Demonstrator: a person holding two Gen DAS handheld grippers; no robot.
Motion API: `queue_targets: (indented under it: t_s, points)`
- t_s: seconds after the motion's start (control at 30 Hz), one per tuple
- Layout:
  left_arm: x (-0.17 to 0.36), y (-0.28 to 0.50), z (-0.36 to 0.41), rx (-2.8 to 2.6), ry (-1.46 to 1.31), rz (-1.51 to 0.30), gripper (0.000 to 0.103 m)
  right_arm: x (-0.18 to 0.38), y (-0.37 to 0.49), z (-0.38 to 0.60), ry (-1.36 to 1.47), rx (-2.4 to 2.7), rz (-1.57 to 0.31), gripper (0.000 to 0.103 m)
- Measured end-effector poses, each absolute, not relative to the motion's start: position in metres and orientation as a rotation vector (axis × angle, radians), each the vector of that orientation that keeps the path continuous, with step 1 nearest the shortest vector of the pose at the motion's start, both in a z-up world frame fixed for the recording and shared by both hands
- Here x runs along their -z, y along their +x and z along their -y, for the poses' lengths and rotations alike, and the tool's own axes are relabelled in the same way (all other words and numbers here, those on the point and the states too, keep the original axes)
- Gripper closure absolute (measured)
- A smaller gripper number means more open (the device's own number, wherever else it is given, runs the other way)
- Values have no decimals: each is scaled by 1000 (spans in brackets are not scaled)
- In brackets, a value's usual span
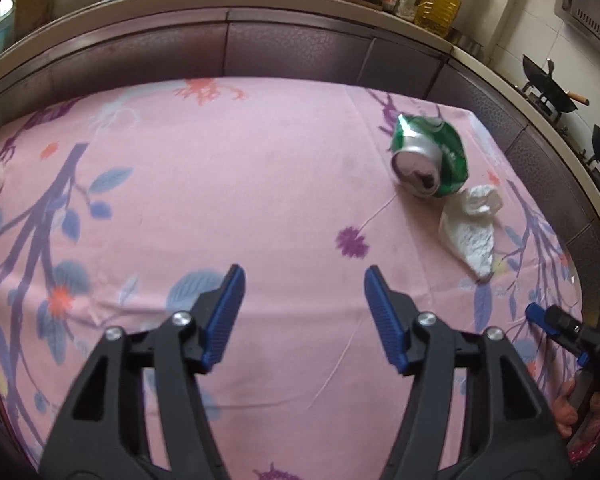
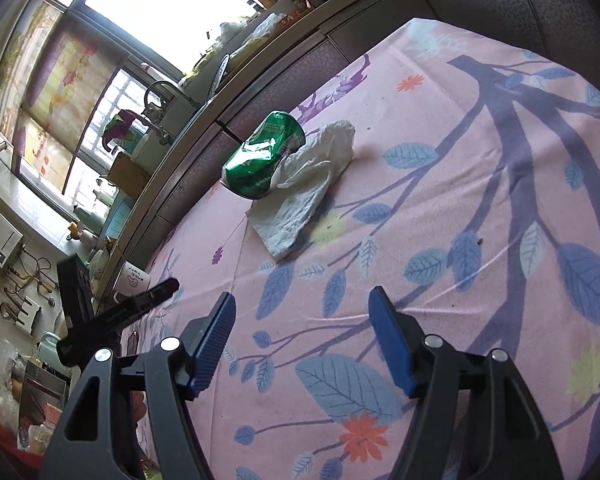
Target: Collect trash
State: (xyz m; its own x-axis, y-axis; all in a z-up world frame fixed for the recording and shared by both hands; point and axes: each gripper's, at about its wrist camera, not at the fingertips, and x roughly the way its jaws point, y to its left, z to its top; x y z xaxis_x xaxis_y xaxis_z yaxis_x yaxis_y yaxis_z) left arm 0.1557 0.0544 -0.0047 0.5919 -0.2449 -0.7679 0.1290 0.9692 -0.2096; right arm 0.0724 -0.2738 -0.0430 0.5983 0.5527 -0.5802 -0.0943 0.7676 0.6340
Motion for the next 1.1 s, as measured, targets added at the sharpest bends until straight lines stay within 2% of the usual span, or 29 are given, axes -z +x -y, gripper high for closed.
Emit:
queue_targets:
  t_s: [0.07, 0.17, 0.43, 0.63, 0.73, 0.8, 0.9, 1.03, 1.07, 1.1]
  points:
    - [-11, 176, -42, 272, -117, -868, 22, 42, 77, 273, 587, -404, -853, 37]
    - [-25, 213, -23, 360, -103, -849, 17, 41, 87, 273, 578, -406, -848, 37]
    - [-5, 320, 27, 600, -200, -1016, 17, 37, 139, 282, 576, -403, -864, 37]
    - [25, 340, 43, 682, -271, -1124, 17, 35, 180, 278, 545, -415, -866, 37]
    - [34, 330, 46, 693, -281, -1138, 25, 36, 192, 270, 516, -418, -853, 37]
    - [35, 321, 50, 705, -275, -1141, 41, 38, 196, 263, 492, -420, -843, 37]
    - [37, 310, 52, 720, -315, -1155, 53, 37, 196, 251, 434, -412, -828, 37]
    - [36, 296, 51, 699, -340, -1124, 55, 36, 194, 236, 352, -420, -834, 37]
    - [37, 292, 48, 692, -361, -1120, 56, 37, 194, 232, 332, -433, -840, 43]
    - [37, 289, 45, 683, -386, -1116, 56, 37, 193, 228, 308, -432, -848, 55]
